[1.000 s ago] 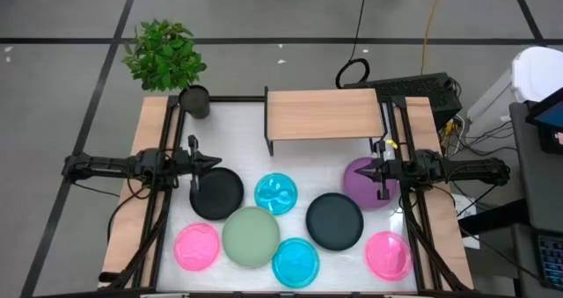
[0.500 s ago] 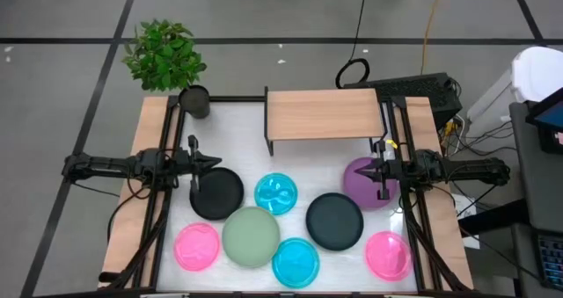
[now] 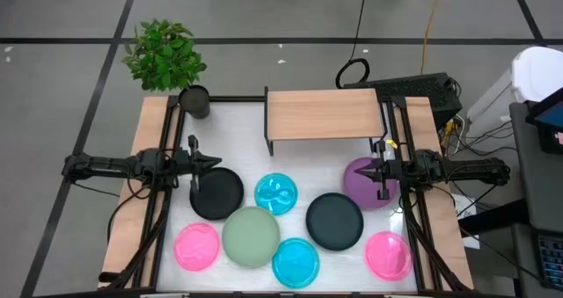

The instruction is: Place and stack plates onto a shelf

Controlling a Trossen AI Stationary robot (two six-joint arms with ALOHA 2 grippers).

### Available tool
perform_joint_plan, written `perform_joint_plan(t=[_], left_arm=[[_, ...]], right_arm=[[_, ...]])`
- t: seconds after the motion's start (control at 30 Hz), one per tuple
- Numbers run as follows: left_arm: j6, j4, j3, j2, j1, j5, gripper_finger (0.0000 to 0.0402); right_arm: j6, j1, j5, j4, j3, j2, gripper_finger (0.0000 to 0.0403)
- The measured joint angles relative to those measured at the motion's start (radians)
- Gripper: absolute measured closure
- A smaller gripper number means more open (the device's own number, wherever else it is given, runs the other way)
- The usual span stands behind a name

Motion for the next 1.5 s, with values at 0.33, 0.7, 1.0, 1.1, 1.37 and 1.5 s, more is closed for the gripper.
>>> perform_joint_plan(t=[0.33, 0.7, 1.0, 1.1, 1.37, 1.5], left_arm=[[0.0, 0.0, 0.0, 0.0, 0.0, 0.0, 0.0398], [0.04, 0.0, 0.0, 0.0, 0.0, 0.0, 0.0398], [0.04, 0.0, 0.0, 0.0, 0.0, 0.0, 0.0398], [0.038, 0.0, 0.0, 0.0, 0.0, 0.0, 0.0398], [0.041, 0.0, 0.0, 0.0, 0.0, 0.0, 0.0398], [0.041, 0.0, 0.0, 0.0, 0.0, 0.0, 0.0398]], right_arm=[[0.0, 0.0, 0.0, 0.0, 0.0, 0.0, 0.0403], [0.0, 0.0, 0.0, 0.0, 0.0, 0.0, 0.0403], [0.143, 0.0, 0.0, 0.013, 0.0, 0.001, 0.0403], [0.137, 0.0, 0.001, 0.023, 0.008, 0.001, 0.0403], [0.193, 0.0, 0.001, 0.009, 0.101, 0.083, 0.0403], [0.23, 0.0, 0.001, -0.023, 0.199, 0.171, 0.0403]])
